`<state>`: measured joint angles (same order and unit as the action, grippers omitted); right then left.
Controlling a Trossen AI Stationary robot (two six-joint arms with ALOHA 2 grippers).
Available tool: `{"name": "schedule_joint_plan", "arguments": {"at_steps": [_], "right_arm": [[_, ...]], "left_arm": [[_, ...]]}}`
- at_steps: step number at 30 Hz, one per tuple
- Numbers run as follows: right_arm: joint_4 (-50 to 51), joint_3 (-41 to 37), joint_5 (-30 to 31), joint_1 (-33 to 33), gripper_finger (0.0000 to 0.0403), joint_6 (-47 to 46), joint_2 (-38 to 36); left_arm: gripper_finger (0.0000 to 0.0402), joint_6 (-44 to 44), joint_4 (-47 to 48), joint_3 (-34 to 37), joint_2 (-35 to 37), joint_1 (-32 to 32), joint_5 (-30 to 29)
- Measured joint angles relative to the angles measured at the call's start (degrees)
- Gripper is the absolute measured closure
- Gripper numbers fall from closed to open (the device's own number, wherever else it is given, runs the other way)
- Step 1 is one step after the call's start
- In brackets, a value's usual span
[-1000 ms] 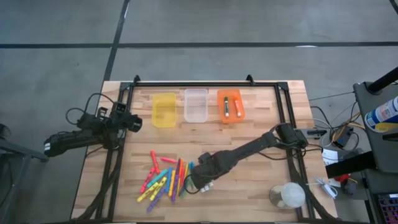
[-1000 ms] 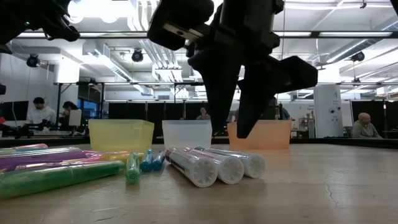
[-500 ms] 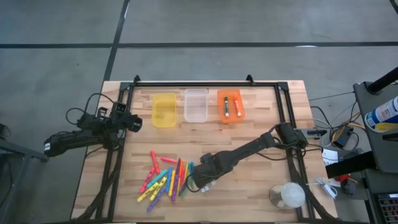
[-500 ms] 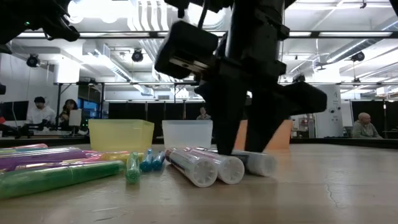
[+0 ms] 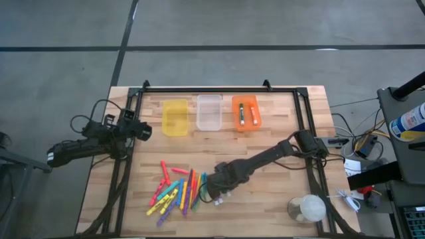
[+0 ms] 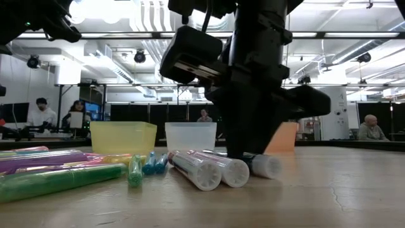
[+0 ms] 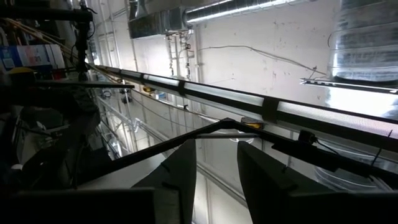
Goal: Pick & Place Markers
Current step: Put the dark green marker pen into the orange bin
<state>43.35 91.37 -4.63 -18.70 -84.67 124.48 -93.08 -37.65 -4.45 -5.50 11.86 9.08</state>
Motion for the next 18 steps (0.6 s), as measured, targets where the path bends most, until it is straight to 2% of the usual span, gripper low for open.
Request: {"name": "schedule_joint_plan", "arguments": {"at_steps": [8,18], "right_arm": [[4.3,3.2,0.3,-0.1,0.0355,0.4,-2.7],[25.4,9.5,12.0,1.9,0.0351,2.5,-11.1]], "left_arm": [[0.029,-0.5,0.0,0.0,0.0,0.0,0.0],[0.029,-0.6,0.3,0.0,-0.1,0.0,0.9]]}}
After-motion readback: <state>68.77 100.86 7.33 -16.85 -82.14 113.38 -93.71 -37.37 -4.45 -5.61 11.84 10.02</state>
